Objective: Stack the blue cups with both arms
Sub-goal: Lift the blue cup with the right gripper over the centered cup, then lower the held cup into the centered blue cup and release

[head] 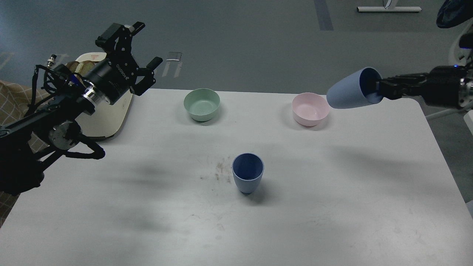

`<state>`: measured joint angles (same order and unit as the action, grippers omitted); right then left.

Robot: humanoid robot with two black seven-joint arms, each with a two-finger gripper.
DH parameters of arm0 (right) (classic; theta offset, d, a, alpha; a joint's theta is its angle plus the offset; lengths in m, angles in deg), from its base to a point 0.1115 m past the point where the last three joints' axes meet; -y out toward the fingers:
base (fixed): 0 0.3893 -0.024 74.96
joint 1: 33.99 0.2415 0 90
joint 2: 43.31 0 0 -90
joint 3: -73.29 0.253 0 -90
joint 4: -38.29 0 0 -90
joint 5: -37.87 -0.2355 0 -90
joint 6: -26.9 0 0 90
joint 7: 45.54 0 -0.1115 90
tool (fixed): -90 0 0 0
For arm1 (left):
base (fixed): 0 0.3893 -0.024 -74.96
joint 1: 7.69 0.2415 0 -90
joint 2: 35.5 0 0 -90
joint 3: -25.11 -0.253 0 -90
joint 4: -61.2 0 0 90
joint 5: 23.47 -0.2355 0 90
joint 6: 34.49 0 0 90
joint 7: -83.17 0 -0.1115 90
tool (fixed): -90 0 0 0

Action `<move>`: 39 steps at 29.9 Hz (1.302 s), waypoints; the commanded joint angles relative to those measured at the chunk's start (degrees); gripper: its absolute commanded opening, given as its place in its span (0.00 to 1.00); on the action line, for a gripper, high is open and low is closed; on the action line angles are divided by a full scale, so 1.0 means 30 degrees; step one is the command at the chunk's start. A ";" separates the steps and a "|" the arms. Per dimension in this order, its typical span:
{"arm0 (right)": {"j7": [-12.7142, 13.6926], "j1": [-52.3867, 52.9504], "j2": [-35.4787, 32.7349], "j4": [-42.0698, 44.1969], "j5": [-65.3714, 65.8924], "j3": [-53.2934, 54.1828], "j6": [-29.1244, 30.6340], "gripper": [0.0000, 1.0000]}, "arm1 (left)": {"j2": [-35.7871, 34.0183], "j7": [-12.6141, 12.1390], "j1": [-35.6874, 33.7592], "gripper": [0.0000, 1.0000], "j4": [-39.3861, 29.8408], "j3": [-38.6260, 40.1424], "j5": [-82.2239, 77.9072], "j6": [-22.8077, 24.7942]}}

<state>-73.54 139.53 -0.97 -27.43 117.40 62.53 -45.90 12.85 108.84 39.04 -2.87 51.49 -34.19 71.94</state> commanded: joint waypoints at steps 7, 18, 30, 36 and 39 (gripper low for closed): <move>0.0001 0.5087 0.6304 0.0256 -0.2254 -0.5759 -0.0049 0.00 | -0.0033 -0.0001 0.0038 0.98 0.0027 -0.0005 0.0000 -0.0026; 0.0001 0.7636 0.8796 -0.1882 -0.2342 -0.8103 0.0009 0.00 | -0.0091 -0.0001 0.0097 0.98 0.0027 0.0024 0.0000 -0.0055; 0.0001 0.7784 1.0759 -0.1708 -0.2488 -0.8309 -0.0020 0.00 | -0.0091 -0.0001 0.0185 0.98 0.0027 0.0171 0.0000 -0.0055; 0.0001 0.7784 1.1346 -0.1648 -0.2986 -0.8894 -0.0108 0.01 | -0.0150 0.0029 0.0214 0.98 0.0027 0.0288 0.0000 -0.0055; 0.0001 0.7784 1.1346 -0.1648 -0.3044 -0.8953 -0.0108 0.11 | -0.0121 0.0029 0.0272 0.98 0.0027 0.0317 0.0000 -0.0055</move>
<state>-73.54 162.89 33.02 -32.31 108.54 35.88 -46.22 12.41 108.91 39.73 -2.79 52.38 -34.18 71.77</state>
